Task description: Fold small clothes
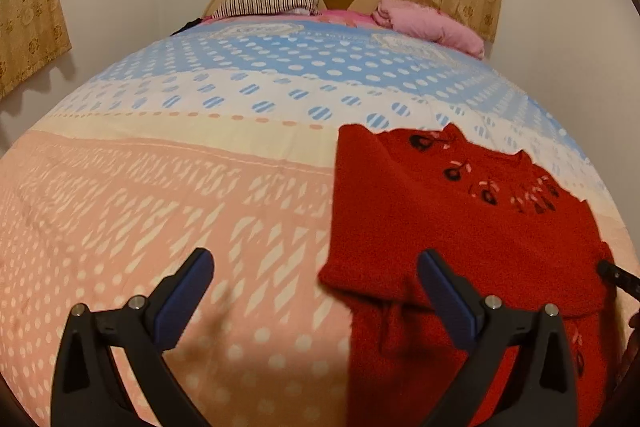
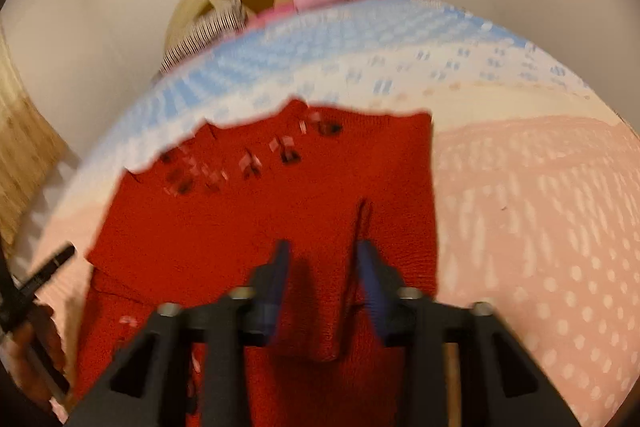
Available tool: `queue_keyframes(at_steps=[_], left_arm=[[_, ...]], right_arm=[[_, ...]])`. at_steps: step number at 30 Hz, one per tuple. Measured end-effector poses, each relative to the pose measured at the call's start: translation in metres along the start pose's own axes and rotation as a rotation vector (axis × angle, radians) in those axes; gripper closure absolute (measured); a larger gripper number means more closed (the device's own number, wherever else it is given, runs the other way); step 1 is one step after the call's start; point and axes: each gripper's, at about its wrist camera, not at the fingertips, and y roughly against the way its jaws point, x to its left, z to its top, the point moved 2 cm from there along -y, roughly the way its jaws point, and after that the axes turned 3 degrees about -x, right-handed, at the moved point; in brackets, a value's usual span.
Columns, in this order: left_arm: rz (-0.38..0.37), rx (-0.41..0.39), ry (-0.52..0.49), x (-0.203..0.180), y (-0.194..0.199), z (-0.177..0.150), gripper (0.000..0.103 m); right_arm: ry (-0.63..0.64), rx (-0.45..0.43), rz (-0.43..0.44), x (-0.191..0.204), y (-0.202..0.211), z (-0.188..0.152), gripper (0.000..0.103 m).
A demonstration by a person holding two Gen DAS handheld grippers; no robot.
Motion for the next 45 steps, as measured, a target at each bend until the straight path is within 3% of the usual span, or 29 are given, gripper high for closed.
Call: queue_keyframes(at_steps=[2,5,8,11,12,13,15,20,22,24,28,37,40,45], left_arm=[[0.031,0.023,-0.002,0.001,-0.01,0.001,0.0],[0.085,0.052,-0.007,0.005,-0.02,-0.002,0.0],[0.069,0.075,0.021,0.008,-0.025,-0.006,0.0],[0.075,0.087,0.007,0.006,-0.026,-0.007,0.0],[0.078,0.086,0.003,0.005,-0.024,-0.007,0.0],[0.074,0.079,0.008,0.006,-0.022,-0.006,0.0],[0.052,0.061,0.024,0.006,-0.017,-0.004,0.0],[0.109,0.074,-0.043,-0.002,-0.026,-0.002,0.0],[0.147,0.119,-0.058,0.001,-0.036,-0.009,0.0],[0.122,0.128,-0.019,0.008,-0.037,-0.01,0.0],[0.1,0.136,-0.02,0.011,-0.038,-0.015,0.0],[0.055,0.096,-0.02,0.013,-0.026,-0.021,0.0],[0.046,0.071,-0.029,0.012,-0.019,-0.022,0.0],[0.027,0.049,-0.027,0.014,-0.009,-0.024,0.0]], right_arm=[[0.026,0.007,-0.005,0.002,-0.002,-0.002,0.095],[0.088,-0.073,-0.031,0.007,0.019,0.001,0.095],[0.105,-0.118,-0.07,0.002,0.03,0.006,0.095],[0.136,-0.015,-0.108,-0.003,0.005,0.003,0.095],[0.147,0.007,-0.123,-0.004,-0.002,0.0,0.088],[0.152,-0.005,-0.149,-0.005,-0.004,-0.002,0.065],[0.141,-0.033,-0.199,-0.006,0.003,-0.003,0.032],[0.178,-0.139,-0.109,0.019,0.031,-0.001,0.032],[0.205,-0.131,-0.024,0.034,0.03,-0.002,0.032],[0.211,-0.065,0.029,0.039,0.019,-0.006,0.032],[0.184,0.043,-0.007,0.027,-0.01,-0.025,0.032],[0.198,0.018,-0.021,0.03,-0.002,-0.038,0.031],[0.205,0.026,-0.014,0.032,-0.005,-0.038,0.024],[0.234,0.026,-0.024,0.038,-0.005,-0.041,0.023]])
